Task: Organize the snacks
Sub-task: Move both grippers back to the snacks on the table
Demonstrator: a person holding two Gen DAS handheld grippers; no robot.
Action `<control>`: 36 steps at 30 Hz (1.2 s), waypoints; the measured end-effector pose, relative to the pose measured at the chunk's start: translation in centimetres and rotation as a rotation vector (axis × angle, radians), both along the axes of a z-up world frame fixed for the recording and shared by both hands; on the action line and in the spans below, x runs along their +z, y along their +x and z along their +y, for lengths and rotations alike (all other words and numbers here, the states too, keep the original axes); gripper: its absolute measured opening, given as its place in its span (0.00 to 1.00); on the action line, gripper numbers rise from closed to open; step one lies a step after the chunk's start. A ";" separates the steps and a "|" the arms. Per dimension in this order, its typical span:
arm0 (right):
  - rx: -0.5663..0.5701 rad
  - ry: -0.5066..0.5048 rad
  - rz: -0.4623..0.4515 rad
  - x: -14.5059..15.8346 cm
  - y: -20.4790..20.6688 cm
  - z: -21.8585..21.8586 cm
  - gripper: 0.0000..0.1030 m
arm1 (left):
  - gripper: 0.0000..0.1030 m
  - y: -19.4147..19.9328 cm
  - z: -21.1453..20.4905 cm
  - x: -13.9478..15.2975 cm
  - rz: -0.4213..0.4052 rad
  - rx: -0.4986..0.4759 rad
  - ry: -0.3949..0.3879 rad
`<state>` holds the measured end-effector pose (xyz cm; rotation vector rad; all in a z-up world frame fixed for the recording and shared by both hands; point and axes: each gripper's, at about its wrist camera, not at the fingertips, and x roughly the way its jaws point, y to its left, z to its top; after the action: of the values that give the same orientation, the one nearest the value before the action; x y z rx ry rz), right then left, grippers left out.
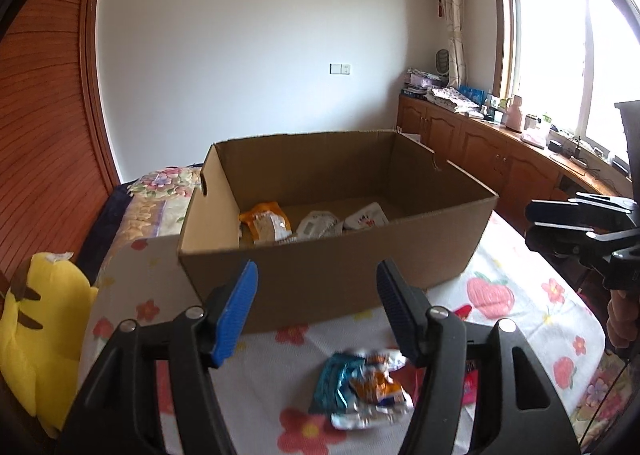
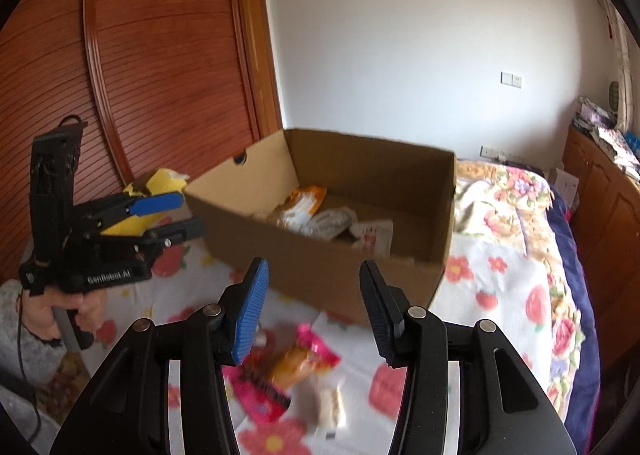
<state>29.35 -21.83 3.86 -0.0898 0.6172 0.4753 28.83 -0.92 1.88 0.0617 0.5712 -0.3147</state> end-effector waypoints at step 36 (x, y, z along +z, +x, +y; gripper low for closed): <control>-0.053 -0.033 0.238 -10.6 -0.6 -1.7 0.46 | 0.60 -2.2 -1.6 -7.3 0.205 -0.023 0.088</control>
<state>28.71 -23.49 -6.73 -0.0484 0.8591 0.4277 26.68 -2.56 -5.46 0.1221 0.7877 -0.3205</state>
